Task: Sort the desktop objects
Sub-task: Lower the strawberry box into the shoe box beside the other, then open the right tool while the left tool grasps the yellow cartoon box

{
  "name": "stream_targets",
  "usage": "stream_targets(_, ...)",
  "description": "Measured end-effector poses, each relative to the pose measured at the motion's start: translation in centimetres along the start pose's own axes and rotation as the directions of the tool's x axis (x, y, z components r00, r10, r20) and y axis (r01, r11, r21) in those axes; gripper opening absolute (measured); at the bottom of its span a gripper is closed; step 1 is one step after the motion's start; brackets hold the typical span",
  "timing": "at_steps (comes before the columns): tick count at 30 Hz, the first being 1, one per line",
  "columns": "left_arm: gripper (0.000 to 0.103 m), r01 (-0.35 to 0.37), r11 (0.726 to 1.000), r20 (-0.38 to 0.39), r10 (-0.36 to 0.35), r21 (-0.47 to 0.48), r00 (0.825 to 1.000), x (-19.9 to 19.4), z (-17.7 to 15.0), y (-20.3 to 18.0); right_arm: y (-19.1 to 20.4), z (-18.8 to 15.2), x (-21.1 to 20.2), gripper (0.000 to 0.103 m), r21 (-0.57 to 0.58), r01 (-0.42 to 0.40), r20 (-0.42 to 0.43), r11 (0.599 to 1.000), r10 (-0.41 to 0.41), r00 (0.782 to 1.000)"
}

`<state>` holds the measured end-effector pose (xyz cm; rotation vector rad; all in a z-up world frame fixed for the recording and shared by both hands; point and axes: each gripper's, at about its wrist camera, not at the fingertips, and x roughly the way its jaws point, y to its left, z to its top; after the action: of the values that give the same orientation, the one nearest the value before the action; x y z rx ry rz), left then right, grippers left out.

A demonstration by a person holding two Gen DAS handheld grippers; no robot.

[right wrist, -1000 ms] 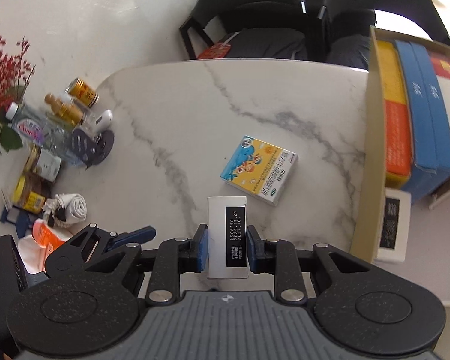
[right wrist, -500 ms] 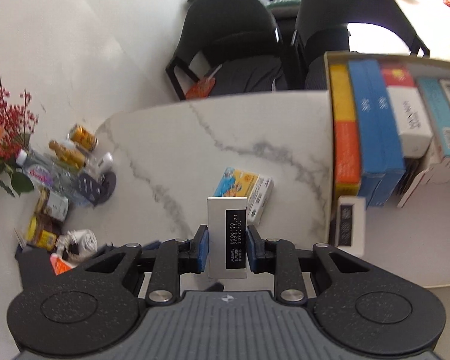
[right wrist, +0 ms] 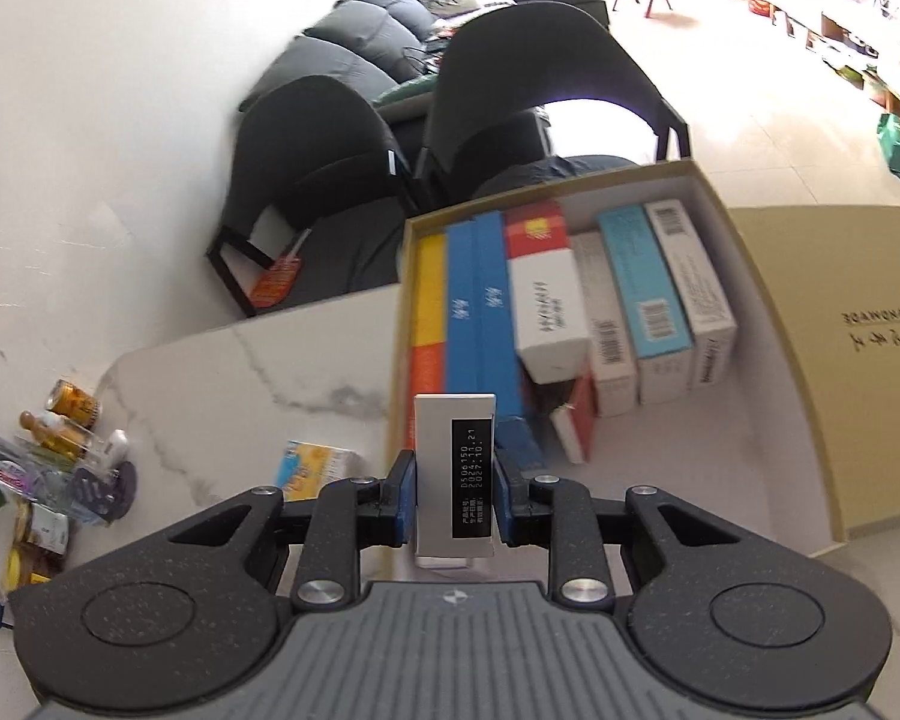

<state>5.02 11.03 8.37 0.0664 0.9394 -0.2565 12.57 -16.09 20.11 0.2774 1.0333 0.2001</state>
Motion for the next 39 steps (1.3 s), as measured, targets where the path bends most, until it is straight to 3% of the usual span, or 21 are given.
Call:
stream_targets(5, 0.1, 0.002, 1.0, -0.002, -0.002, 0.019, 1.0, 0.2, 0.4, -0.4, -1.1, -0.7, 2.0, 0.029, -0.008, 0.048, -0.055, 0.999, -0.049, 0.997)
stream_targets(20, 0.1, -0.023, 1.0, -0.031, 0.023, 0.006, 0.999, 0.1, -0.3, 0.1, 0.0, -1.6, 8.9, 0.029, -0.087, 0.077, -0.187, 0.993, -0.092, 0.978)
stream_targets(29, 0.101, -0.035, 0.999, -0.031, 0.034, -0.005, 0.999, 0.1, 0.0, 0.5, -1.0, -0.9, 9.3, 0.035, -0.02, -0.002, -0.185, 1.0, -0.002, 0.983)
stream_targets(32, 0.101, -0.034, 0.999, -0.031, 0.034, -0.004, 0.999, 0.4, 0.2, 0.5, -1.7, -0.7, 8.6, 0.045, 0.02, -0.029, -0.171, 0.999, 0.032, 0.985)
stream_targets(39, 0.101, -0.044, 0.999, -0.025, 0.044, 0.019, 0.999, 1.6, 1.5, 0.3, -2.3, -0.7, 7.5, 0.046, 0.039, -0.027, -0.164, 0.999, 0.033, 0.986)
